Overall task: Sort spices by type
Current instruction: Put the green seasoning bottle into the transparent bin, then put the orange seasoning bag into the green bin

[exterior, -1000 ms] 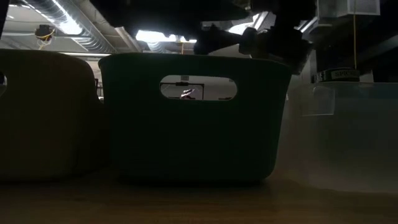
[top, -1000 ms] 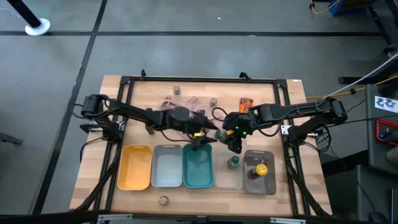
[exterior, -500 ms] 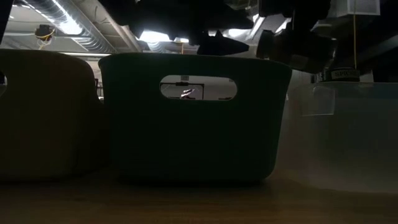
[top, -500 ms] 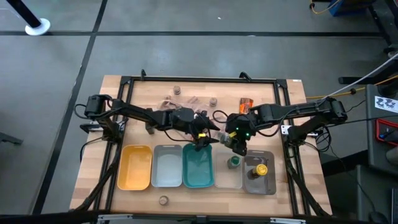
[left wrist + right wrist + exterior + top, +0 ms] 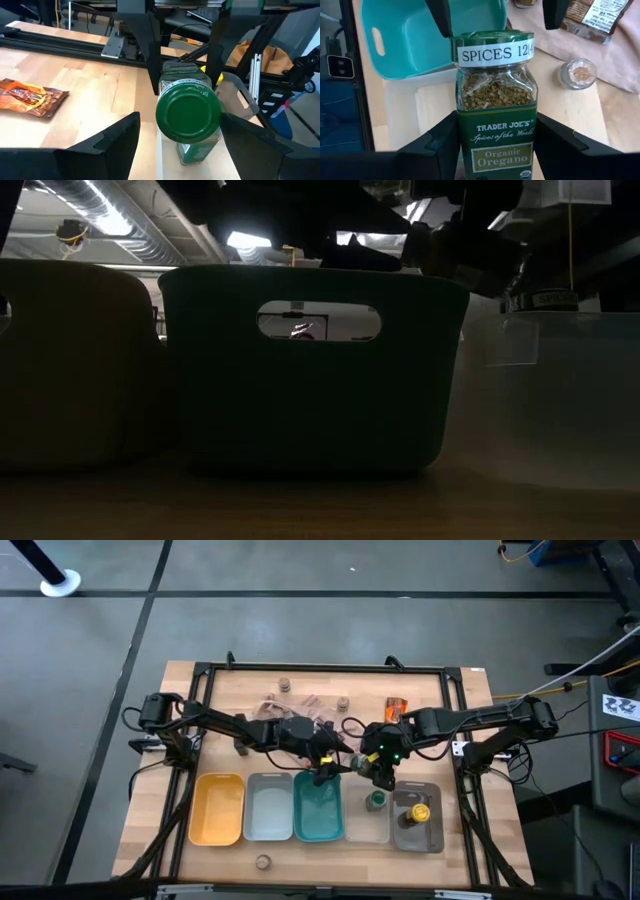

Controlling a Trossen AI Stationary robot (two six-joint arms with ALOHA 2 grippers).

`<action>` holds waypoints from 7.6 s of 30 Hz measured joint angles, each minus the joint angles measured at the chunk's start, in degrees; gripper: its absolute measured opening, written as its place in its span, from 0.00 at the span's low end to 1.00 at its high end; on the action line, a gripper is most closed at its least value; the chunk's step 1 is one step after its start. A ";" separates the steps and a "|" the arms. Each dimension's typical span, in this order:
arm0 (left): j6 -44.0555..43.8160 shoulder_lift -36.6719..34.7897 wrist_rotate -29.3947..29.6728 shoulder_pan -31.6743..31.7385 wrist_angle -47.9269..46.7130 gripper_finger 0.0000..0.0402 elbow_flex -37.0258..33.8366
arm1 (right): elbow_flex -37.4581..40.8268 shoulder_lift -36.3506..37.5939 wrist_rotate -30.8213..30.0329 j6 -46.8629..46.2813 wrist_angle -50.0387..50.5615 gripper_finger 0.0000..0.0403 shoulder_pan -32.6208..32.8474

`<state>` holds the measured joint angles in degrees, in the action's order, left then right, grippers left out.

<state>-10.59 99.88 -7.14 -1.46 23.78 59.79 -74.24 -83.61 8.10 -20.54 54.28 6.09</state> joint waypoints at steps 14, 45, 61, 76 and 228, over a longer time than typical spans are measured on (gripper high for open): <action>-1.03 0.09 -1.51 -0.08 2.15 0.67 0.00 | -0.02 0.02 -1.09 1.31 -3.52 0.51 -0.07; 3.56 0.09 -1.53 -0.06 1.93 0.47 -0.07 | -0.04 0.02 -1.22 3.03 -5.66 0.63 -0.07; 3.56 0.09 -1.53 0.01 2.15 0.47 -0.09 | -0.04 4.21 -2.00 1.85 -0.85 0.79 -0.50; 11.33 -0.02 0.06 -2.63 -20.07 0.47 16.48 | -0.09 23.41 -18.16 1.29 2.44 0.78 -0.46; 23.14 -7.91 -2.40 18.11 -55.14 0.57 26.82 | 26.23 -7.03 -24.03 -15.30 -20.62 0.78 -36.98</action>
<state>12.55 91.96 -9.53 16.65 -31.36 86.61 -48.01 -90.64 -15.93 -35.83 33.67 -30.89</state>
